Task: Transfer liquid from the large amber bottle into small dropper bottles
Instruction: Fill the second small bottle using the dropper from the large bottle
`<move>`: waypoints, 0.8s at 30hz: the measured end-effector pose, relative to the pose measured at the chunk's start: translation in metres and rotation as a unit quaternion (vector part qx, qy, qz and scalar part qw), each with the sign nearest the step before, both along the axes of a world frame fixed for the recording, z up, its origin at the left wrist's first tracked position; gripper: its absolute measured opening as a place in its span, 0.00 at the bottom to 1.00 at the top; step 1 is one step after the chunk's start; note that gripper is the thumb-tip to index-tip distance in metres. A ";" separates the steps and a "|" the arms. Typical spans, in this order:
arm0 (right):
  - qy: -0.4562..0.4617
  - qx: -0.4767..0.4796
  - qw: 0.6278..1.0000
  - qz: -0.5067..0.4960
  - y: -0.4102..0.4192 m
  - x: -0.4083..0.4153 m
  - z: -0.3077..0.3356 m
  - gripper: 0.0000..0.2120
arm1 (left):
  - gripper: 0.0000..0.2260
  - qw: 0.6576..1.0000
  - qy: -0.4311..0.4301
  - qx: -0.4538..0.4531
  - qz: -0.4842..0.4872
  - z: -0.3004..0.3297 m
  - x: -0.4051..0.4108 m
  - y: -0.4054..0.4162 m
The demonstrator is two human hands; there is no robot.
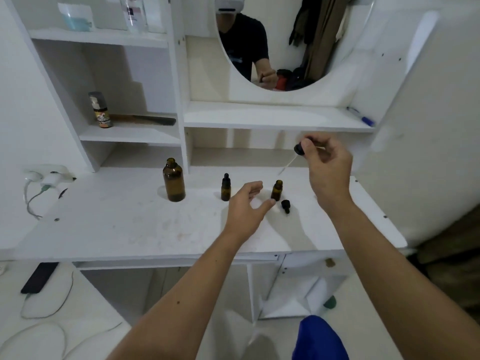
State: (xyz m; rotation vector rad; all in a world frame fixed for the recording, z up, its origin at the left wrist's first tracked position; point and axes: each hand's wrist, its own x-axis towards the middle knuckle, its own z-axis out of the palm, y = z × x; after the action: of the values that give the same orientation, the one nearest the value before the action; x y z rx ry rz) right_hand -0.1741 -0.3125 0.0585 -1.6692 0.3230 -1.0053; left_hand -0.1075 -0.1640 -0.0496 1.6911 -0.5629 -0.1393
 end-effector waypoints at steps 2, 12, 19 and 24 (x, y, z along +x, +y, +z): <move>0.005 -0.008 1.000 -0.004 -0.008 -0.002 -0.003 0.04 | 0.26 1.000 -0.002 0.003 0.001 0.000 0.002 -0.015; 0.014 0.008 1.000 0.010 -0.021 0.003 -0.020 0.03 | 0.16 1.000 -0.010 0.009 0.001 -0.002 0.016 -0.043; 0.007 0.002 1.000 0.020 -0.019 0.004 -0.022 0.03 | 0.11 1.000 -0.006 0.011 0.004 -0.002 0.018 -0.045; 0.041 -0.002 0.999 0.031 -0.017 0.007 -0.032 0.05 | 0.11 1.000 -0.011 0.007 0.001 -0.002 0.018 -0.045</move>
State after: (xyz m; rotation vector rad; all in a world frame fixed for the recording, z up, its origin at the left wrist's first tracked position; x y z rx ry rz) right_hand -0.1676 -0.3292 0.0263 -1.7176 0.3202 -0.8937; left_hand -0.0894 -0.2089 -0.0521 1.7088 -0.5774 -0.1247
